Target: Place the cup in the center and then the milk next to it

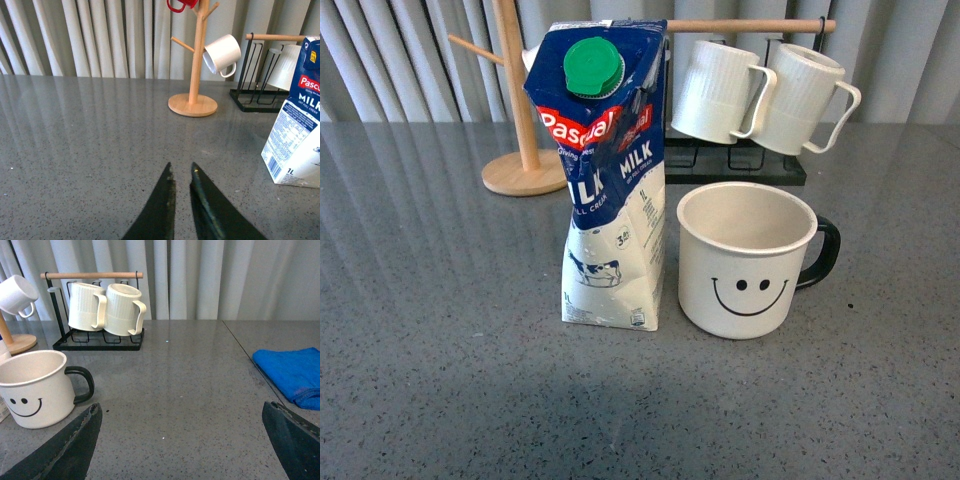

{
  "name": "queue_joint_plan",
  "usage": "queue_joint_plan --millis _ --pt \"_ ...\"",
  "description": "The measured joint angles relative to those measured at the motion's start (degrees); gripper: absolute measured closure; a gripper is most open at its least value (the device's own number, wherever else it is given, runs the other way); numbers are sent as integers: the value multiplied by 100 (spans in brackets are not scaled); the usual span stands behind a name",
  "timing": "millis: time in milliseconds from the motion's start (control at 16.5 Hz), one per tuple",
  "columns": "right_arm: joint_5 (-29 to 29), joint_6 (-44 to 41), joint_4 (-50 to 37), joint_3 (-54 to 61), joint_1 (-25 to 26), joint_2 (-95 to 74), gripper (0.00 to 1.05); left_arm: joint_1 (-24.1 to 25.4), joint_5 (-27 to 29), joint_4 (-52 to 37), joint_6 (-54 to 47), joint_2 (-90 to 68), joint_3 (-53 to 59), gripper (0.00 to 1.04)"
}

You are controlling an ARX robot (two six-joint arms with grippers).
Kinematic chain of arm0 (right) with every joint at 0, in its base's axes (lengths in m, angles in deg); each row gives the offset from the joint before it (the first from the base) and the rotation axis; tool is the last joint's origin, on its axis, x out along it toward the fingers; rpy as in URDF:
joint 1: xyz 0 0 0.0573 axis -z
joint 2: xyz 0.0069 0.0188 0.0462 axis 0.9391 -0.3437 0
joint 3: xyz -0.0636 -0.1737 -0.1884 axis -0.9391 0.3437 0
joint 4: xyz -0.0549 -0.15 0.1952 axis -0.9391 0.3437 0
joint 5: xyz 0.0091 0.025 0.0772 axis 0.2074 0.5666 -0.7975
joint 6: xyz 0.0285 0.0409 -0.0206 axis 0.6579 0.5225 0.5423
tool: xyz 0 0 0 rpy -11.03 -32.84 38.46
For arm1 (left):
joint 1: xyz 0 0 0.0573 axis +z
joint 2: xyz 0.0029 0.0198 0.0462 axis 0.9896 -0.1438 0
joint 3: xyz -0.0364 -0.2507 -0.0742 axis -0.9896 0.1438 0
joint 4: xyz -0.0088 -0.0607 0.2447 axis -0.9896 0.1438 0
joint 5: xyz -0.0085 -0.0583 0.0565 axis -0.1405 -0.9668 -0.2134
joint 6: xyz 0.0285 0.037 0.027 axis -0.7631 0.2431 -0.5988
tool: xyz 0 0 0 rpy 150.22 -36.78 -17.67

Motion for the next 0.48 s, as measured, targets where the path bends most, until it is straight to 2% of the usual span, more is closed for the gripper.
queue_joint_plan --millis 182,303,485 --pt "0 0 0 0 0 0 7 0 0 0 0 0 0 62" --pt "0 0 0 0 0 0 7 0 0 0 0 0 0 47" --pt "0 0 0 0 0 0 7 0 0 2 0 0 0 20"
